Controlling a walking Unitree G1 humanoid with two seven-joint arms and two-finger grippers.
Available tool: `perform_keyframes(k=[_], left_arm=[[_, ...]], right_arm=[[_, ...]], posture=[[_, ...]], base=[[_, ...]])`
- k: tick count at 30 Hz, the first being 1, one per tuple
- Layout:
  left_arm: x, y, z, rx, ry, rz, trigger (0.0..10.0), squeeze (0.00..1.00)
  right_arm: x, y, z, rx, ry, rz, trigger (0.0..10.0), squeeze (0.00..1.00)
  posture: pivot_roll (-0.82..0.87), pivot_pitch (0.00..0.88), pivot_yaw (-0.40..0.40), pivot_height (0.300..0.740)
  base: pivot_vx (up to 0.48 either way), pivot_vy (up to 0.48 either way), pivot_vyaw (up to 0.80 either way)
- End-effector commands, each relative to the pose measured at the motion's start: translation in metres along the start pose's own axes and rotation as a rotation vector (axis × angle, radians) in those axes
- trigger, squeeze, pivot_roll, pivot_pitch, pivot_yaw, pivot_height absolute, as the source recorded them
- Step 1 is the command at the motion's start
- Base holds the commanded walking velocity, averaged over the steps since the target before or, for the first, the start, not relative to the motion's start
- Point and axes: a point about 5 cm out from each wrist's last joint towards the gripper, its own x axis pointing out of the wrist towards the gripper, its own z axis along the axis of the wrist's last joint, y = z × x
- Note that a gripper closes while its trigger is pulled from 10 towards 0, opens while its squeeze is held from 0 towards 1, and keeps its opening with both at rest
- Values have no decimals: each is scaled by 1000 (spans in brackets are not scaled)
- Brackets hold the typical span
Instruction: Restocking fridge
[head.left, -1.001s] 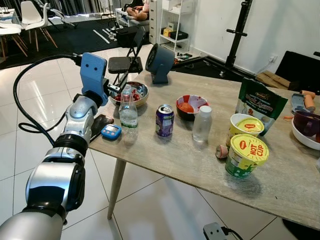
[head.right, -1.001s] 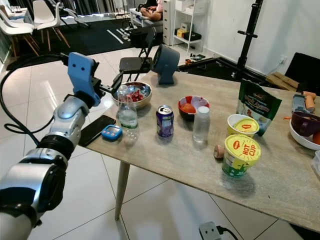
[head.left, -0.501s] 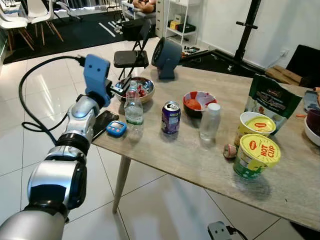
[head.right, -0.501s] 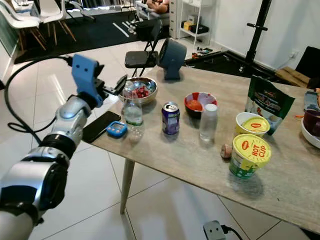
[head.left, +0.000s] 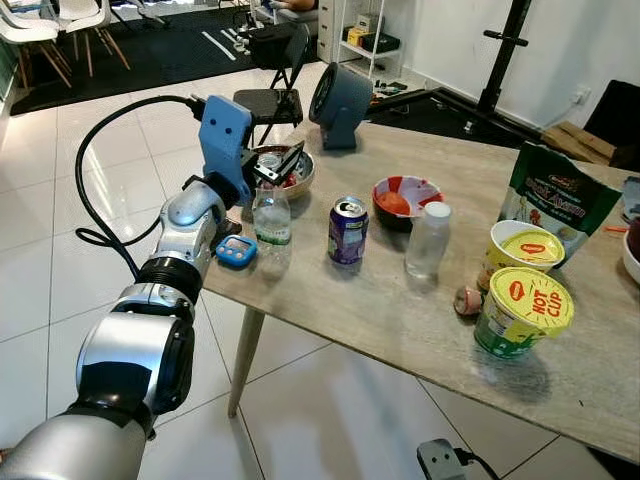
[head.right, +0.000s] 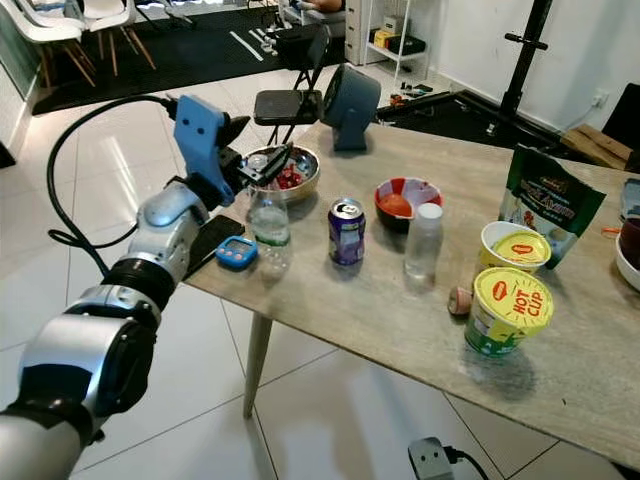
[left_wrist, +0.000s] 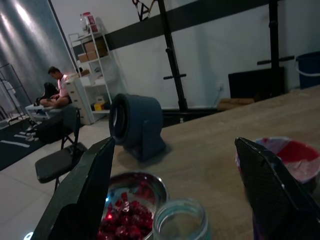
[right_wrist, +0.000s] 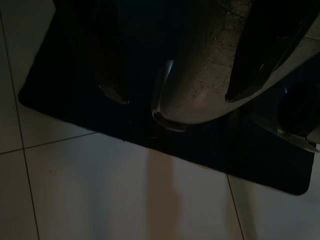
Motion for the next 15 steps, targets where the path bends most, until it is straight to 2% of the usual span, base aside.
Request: perform_keyframes(k=[1,15], left_arm=[[3,-6,-3,-6,22,-15,10000,0],[2,-11,-13,-38,73,-12,10000,0]], right_arm=[[-11,3,-49,25,178,-6,10000,0],[-13,0,-51,34,181,-14,10000,0]], posture=[[-106,154,58,740],[-117,155,61,740]], base=[[0,0,0],[0,0,0]])
